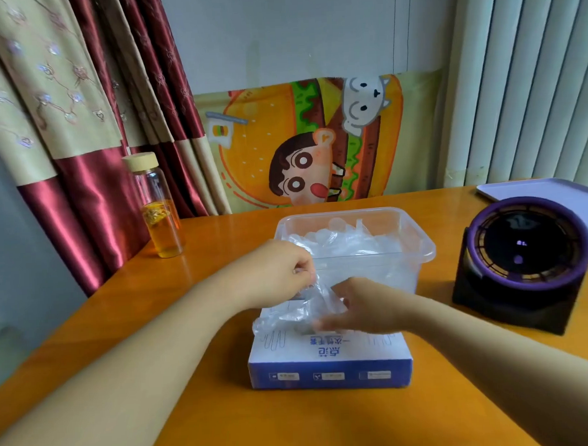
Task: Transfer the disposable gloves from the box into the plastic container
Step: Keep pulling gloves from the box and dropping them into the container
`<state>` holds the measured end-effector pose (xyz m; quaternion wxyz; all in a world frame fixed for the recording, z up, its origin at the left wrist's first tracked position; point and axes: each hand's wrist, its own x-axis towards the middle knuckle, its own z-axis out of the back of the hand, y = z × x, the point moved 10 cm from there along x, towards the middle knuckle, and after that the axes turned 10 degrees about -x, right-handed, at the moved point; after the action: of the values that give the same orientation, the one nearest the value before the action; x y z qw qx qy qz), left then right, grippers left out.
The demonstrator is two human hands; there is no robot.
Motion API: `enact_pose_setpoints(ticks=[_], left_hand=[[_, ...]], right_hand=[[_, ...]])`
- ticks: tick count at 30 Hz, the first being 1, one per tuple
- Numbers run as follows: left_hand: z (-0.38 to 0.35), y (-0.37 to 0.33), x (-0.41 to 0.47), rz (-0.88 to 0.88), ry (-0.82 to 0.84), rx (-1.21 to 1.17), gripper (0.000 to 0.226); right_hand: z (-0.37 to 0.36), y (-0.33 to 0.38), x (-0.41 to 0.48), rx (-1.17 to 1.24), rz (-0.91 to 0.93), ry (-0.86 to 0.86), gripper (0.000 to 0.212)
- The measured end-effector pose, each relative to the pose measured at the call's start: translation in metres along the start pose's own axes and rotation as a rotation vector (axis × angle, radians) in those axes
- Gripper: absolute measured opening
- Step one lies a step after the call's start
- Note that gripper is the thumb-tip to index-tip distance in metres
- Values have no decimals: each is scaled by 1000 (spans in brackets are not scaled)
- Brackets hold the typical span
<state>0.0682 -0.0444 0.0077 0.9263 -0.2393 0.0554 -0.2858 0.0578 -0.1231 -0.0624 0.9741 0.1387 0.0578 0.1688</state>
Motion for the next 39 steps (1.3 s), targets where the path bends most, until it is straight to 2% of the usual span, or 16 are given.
enact_pose_setpoints(ticks=[4, 8, 13, 15, 18, 21, 26, 30, 32, 34, 36, 37, 39], left_hand=[[9, 0, -5, -55, -121, -109, 20], [19, 2, -7, -89, -203, -222, 26], [33, -5, -15, -167, -293, -272, 30], [41, -3, -18, -191, -376, -278, 31], [57, 2, -23, -218, -512, -314, 33], [68, 13, -26, -197, -609, -348, 32], [108, 52, -38, -127, -878, -685, 24], [109, 64, -33, -85, -868, -860, 27], [105, 72, -26, -62, -810, -974, 27], [104, 79, -21, -51, -769, -1144, 22], [103, 78, -16, -48, -729, -1255, 18], [102, 75, -13, -54, -699, -1286, 18], [98, 67, -7, -77, -639, -1325, 18]], right_hand=[[-2, -5, 4, 270, -6, -43, 50], [-2, -10, 5, 402, -73, -85, 52], [-11, -19, 11, 260, -205, -127, 31], [-13, -16, 10, 183, -211, -136, 26], [-11, -11, 9, 76, -185, -155, 27], [-9, -18, 8, 107, -165, -148, 29], [-9, -26, 8, 80, -135, -167, 31], [4, -13, -1, 112, -17, -36, 59], [21, -10, -12, 142, 11, 48, 64], [49, -7, -20, 176, 38, 19, 43], [82, -5, -28, 279, 49, -108, 18], [97, -6, -30, 361, 55, -178, 13], [121, -8, -31, 499, 67, -304, 19]])
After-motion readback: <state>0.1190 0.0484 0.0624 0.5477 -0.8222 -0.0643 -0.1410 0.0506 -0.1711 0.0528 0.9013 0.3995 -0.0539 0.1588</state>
